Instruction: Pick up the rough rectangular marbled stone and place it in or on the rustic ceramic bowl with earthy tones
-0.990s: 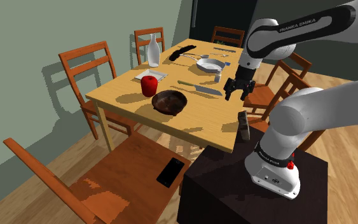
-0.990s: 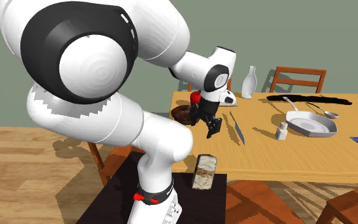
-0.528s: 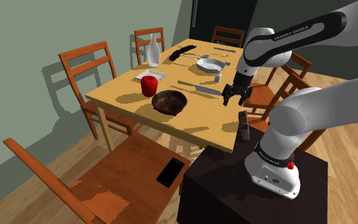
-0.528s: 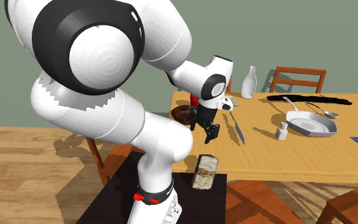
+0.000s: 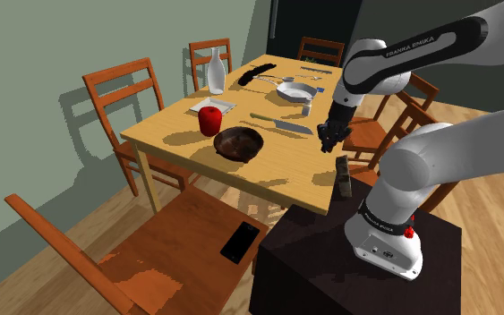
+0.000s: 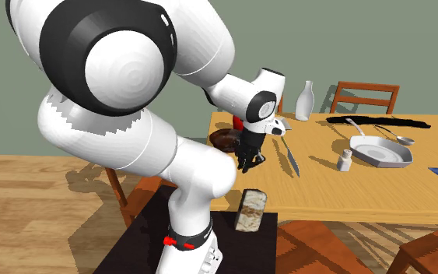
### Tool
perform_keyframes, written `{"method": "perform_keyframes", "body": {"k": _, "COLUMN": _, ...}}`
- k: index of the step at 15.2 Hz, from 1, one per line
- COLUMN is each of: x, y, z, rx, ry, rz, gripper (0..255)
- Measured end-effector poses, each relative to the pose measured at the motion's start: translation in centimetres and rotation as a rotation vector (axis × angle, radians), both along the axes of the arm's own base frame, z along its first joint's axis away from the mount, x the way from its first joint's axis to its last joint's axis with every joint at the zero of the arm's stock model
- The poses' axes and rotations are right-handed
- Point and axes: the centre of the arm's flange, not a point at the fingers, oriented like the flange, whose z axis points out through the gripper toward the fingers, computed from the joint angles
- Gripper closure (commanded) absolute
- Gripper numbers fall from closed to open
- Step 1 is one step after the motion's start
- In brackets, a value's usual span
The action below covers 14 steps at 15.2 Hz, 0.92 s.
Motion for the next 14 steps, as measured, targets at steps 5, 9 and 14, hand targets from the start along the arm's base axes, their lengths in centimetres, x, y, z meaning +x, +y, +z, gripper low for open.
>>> {"method": "perform_keyframes", "body": {"k": 5, "x": 0.0, "y": 0.0, "z": 0.0, "rx": 0.0, "ry": 0.0, "rz": 0.0, "gripper": 255}}
{"method": "perform_keyframes", "body": {"k": 9, "x": 0.3, "y": 0.2, "z": -0.3, "rx": -0.027, "ry": 0.042, "rz": -0.02, "gripper": 0}}
{"method": "perform_keyframes", "body": {"k": 14, "x": 1.1, "y": 0.9, "z": -3.4, "rx": -0.246, "ry": 0.396, "rz": -0.279, "gripper": 0}}
